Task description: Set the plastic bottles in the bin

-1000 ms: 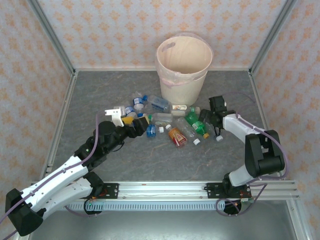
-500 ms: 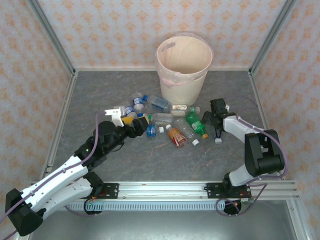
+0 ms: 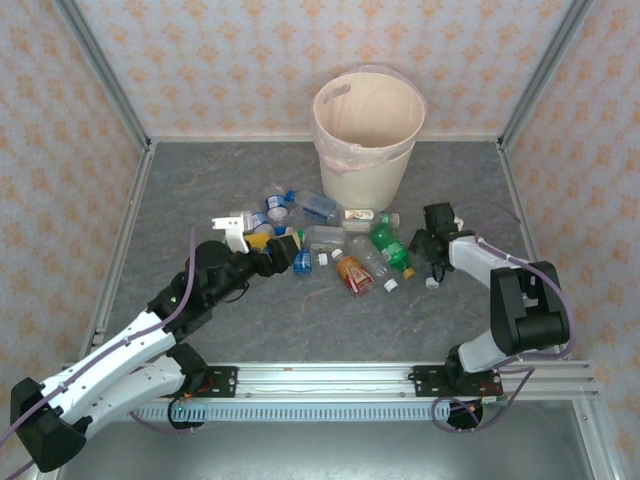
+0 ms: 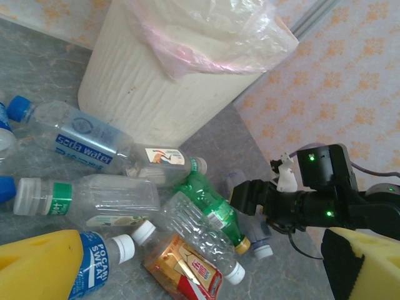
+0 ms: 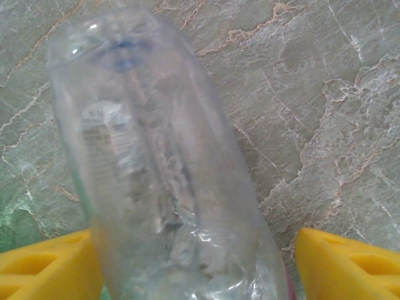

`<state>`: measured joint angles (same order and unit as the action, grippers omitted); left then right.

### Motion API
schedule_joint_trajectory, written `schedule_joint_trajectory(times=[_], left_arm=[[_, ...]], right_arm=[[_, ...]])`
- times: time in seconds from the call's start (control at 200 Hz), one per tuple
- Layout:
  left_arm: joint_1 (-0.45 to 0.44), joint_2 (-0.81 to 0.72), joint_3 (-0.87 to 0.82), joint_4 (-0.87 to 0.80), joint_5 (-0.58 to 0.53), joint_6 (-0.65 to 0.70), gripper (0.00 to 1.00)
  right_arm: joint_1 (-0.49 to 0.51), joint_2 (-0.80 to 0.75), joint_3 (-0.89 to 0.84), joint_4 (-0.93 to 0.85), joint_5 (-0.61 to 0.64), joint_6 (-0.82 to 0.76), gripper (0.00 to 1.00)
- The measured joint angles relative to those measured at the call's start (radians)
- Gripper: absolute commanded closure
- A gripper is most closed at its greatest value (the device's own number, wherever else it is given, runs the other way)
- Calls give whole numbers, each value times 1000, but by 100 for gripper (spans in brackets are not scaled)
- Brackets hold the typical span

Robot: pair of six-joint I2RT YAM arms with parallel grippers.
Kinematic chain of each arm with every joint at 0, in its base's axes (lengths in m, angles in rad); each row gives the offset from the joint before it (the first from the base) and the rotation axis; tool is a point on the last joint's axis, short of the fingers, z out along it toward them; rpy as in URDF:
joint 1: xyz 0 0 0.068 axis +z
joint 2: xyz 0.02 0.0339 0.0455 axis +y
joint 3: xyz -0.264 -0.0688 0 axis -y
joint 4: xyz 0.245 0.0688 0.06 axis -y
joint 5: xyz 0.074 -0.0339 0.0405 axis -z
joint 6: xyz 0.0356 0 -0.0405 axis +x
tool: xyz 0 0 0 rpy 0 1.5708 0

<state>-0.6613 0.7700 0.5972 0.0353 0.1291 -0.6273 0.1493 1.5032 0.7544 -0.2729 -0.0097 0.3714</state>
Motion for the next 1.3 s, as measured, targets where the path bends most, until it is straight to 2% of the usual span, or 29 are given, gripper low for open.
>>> schedule_joint_trajectory(times=[0.34, 0.636, 0.886, 1.046, 1.301], left_arm=[[-17, 4, 10, -2, 70, 0, 1], [-44, -6, 56, -81, 69, 0, 1], [-53, -69, 105, -168, 29, -3, 1], [-53, -88, 160, -234, 10, -3, 1], [-53, -111, 175, -251, -18, -3, 1]], right_arm=[[-3, 0, -1, 5, -42, 2, 27], [-3, 0, -8, 27, -68, 2, 41], [-3, -7, -31, 56, -68, 3, 44], [-3, -56, -71, 62, -66, 5, 45], [-3, -188, -90, 22, -52, 11, 46]])
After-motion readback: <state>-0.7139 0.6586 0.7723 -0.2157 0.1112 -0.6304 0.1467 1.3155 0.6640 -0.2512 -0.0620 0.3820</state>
